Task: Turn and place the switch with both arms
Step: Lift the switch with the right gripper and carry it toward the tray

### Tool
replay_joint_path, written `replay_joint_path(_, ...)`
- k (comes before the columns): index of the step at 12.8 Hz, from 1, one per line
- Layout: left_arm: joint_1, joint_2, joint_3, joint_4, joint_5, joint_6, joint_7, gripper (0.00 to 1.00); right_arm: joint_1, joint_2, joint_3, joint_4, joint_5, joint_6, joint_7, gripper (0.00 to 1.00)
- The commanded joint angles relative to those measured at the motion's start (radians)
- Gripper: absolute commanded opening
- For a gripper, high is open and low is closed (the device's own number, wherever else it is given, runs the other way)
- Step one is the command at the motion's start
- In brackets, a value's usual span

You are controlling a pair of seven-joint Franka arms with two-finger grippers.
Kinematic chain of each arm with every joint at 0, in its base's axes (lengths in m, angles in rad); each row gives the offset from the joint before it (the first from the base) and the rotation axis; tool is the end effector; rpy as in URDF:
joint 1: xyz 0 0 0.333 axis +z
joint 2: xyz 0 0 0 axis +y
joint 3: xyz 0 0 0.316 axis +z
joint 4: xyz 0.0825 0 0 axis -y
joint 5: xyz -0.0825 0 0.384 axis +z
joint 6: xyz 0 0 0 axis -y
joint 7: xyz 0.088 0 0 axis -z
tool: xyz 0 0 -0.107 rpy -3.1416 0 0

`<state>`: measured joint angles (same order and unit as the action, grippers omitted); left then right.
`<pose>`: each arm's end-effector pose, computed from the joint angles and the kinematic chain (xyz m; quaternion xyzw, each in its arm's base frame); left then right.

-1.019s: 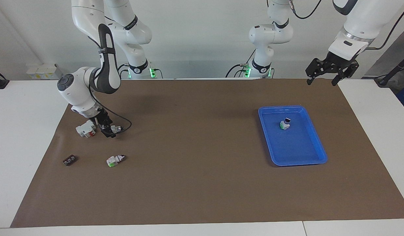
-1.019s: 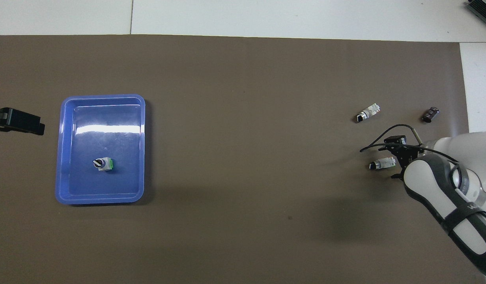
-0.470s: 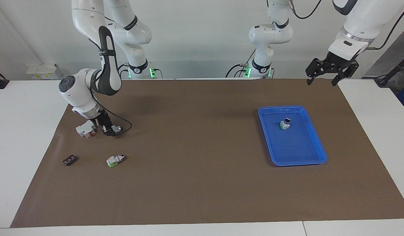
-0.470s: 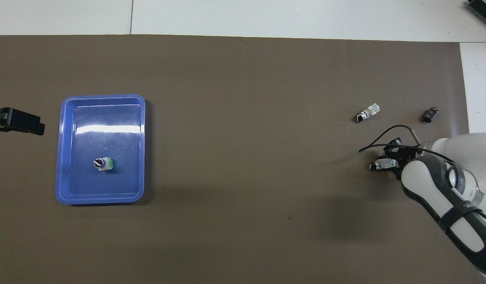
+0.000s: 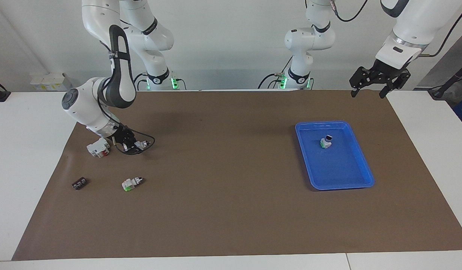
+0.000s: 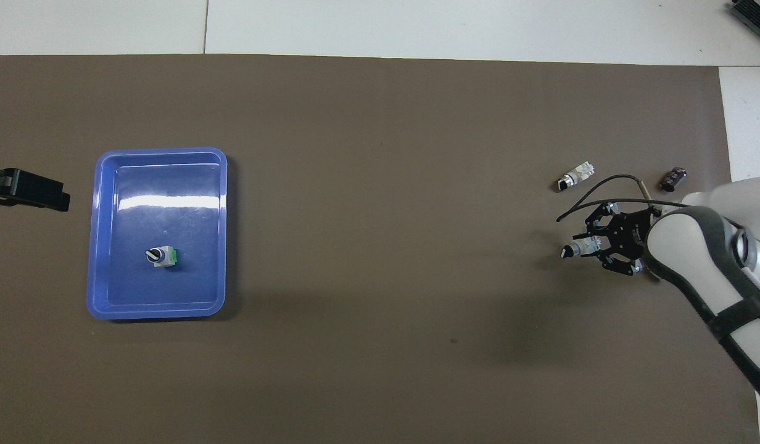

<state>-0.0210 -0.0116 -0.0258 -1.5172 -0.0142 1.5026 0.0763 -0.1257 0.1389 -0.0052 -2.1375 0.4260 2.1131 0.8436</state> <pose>0.5436 -0.0272 0.6500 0.9981 -0.0620 -0.0014 0.0070 0.5412 -0.0520 0.3316 -0.8030 0.5653 0.1344 0.1327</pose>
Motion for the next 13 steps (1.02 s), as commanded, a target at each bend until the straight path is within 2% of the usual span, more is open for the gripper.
replay_joint_path(1, 0.003, -0.024, -0.005, -0.026, 0.019, -0.002, -0.006, 1.00, -0.002, 0.007, 0.007, 0.091, 0.065, -0.116, 0.072, 0.00)
replay_joint_path(3, 0.003, -0.024, -0.005, -0.026, 0.019, -0.002, -0.006, 1.00, 0.001, -0.001, 0.013, 0.155, 0.152, -0.200, 0.147, 0.00)
replay_joint_path(5, 0.003, -0.024, -0.005, -0.026, 0.019, -0.002, -0.006, 1.00, 0.002, 0.001, 0.071, 0.246, 0.194, -0.272, 0.306, 0.00)
replay_joint_path(8, 0.003, -0.024, -0.005, -0.024, 0.019, -0.002, -0.006, 1.00, 0.001, -0.013, 0.189, 0.312, 0.308, -0.274, 0.504, 0.00)
replay_joint_path(11, 0.004, -0.024, -0.005, -0.026, 0.019, -0.002, -0.006, 1.00, 0.001, -0.021, 0.243, 0.376, 0.439, -0.272, 0.641, 0.00)
replay_joint_path(13, 0.003, -0.024, -0.005, -0.026, 0.019, -0.001, -0.006, 1.00, 0.003, -0.015, 0.281, 0.399, 0.512, -0.237, 0.650, 0.00)
